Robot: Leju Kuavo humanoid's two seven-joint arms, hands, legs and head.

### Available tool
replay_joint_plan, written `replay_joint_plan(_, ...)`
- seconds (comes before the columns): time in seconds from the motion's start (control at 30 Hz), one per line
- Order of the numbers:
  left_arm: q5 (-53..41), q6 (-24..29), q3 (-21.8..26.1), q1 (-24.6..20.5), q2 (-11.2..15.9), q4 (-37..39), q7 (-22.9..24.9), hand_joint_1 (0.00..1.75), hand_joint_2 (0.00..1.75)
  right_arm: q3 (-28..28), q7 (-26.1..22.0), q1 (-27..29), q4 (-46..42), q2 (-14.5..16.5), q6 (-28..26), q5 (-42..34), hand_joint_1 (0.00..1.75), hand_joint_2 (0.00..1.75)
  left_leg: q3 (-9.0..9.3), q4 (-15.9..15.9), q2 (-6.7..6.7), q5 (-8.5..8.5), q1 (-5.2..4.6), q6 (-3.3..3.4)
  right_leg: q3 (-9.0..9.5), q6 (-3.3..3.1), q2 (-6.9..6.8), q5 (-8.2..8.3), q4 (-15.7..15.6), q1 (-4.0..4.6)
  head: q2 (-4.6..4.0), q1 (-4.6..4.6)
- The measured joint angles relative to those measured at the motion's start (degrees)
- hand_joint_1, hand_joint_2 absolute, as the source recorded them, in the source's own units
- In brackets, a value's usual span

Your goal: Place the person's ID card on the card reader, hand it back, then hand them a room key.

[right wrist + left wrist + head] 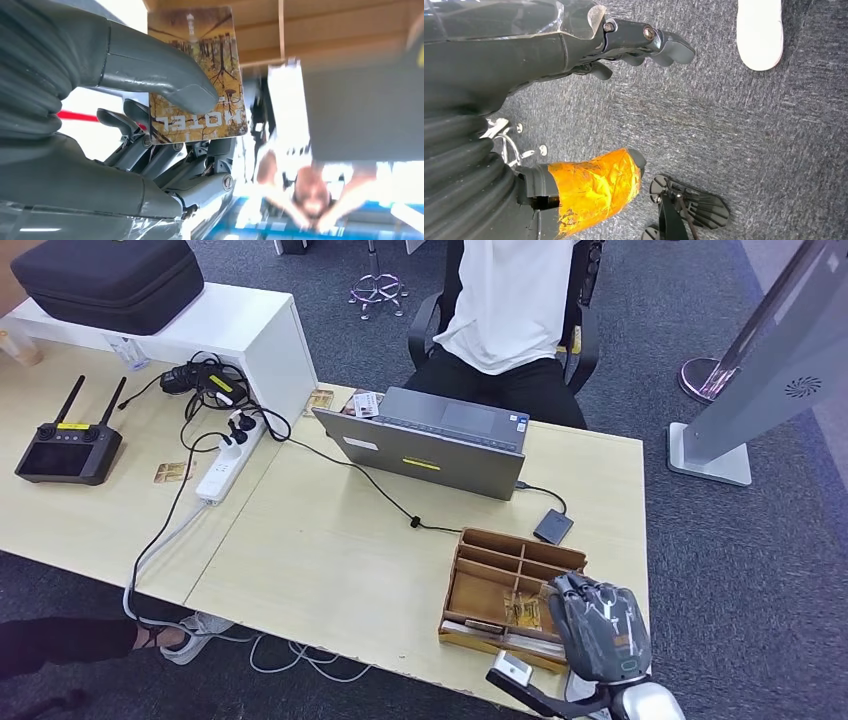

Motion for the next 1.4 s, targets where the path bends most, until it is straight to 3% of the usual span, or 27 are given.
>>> replay_joint_plan(0.17,-1.4,-0.3,0.0,-0.1,0.1,0.0,0.0,0.00,1.75,-0.6,-2.6,-5.6,-1.5,2.1,-0.9,-2.1,1.75,1.75,0.00,0.0,0.05,0.04,0.00,-0.01,-0.01,-0.04,0.05,0.05,0.0,0.00,0.00,-0.01)
replay_joint_plan(0.4,-3.6,-1.1,-0.5,-0.8,0.9,0.0,0.0,0.00,1.75,-1.2,-5.3,-16.7,0.8,7.7,11.9,-17.4,1.75,1.75,0.01,0.0,0.09,0.10,0.01,-0.10,-0.04,-0.07,0.10,0.07,0.1,0.02,0.00,0.01)
replay_joint_plan(0.63,-5.6,-1.7,-1.6,-1.2,1.7,0.0,0.0,0.00,1.75,-2.7,-0.7,-28.7,12.0,12.3,16.7,-19.0,1.75,1.75,-0.02,0.0,0.08,0.16,0.05,-0.11,-0.05,-0.10,0.11,0.11,0.1,0.01,0.00,-0.01)
replay_joint_plan(0.77,-6.6,-1.8,-2.6,-1.7,1.9,0.1,0.4,0.00,1.75,-4.5,2.0,-36.0,21.0,14.7,16.7,-17.8,1.75,1.75,-0.02,0.0,0.03,0.21,0.04,-0.07,-0.05,-0.10,0.06,0.13,0.1,0.01,0.00,0.01)
replay_joint_plan(0.9,-7.1,-1.8,-3.4,-1.8,1.9,0.3,0.6,0.00,1.75,-7.1,2.2,-39.4,27.0,16.7,16.1,-18.6,1.75,1.75,-0.03,0.0,0.02,0.21,0.04,-0.07,-0.06,-0.10,0.06,0.13,0.1,0.01,0.00,0.01)
replay_joint_plan(0.97,-7.2,-1.8,-3.6,-1.9,1.9,0.3,0.7,0.00,1.75,-9.0,1.6,-40.1,28.6,17.7,16.6,-21.7,1.27,1.75,-0.04,0.0,0.02,0.21,0.04,-0.07,-0.06,-0.10,0.06,0.12,0.1,0.01,0.00,0.01)
replay_joint_plan(1.03,-7.3,-1.7,-3.6,-1.9,1.9,0.3,0.7,0.00,1.75,-11.3,0.5,-40.5,29.7,18.8,17.7,-26.0,0.39,1.75,-0.05,0.0,-0.01,0.20,0.04,-0.07,-0.07,-0.10,0.05,0.12,0.1,0.01,0.00,0.01)
replay_joint_plan(1.1,-7.3,-1.7,-3.6,-1.9,1.9,0.3,0.8,0.00,1.75,-13.7,-0.6,-40.5,30.3,19.8,18.5,-30.6,0.00,1.75,-0.07,0.0,-0.05,0.20,0.04,-0.07,-0.10,-0.10,0.03,0.11,0.1,0.01,0.00,0.01)
replay_joint_plan(1.2,-7.3,-1.7,-3.7,-1.9,1.9,0.4,0.9,0.00,1.75,-18.1,-2.8,-40.3,30.7,20.8,19.3,-39.0,0.00,1.75,-0.10,0.0,-0.05,0.20,0.04,-0.07,-0.12,-0.10,0.03,0.12,0.1,0.01,0.00,0.00)
replay_joint_plan(1.33,-7.6,-1.7,-3.7,-1.9,1.9,0.4,1.2,0.00,1.75,-25.9,-5.5,-39.7,30.2,20.8,18.5,-51.0,0.00,0.00,-0.10,0.0,-0.08,0.20,0.03,-0.07,-0.11,-0.09,-0.02,0.12,0.0,-0.01,0.00,0.01)
replay_joint_plan(1.4,-7.7,-1.7,-3.7,-1.8,1.9,0.4,1.3,0.00,1.75,-30.4,-6.1,-39.3,29.6,20.4,17.5,-55.0,0.00,0.00,-0.09,0.0,-0.09,0.20,0.01,-0.06,-0.11,-0.08,-0.03,0.13,0.0,-0.02,0.00,0.01)
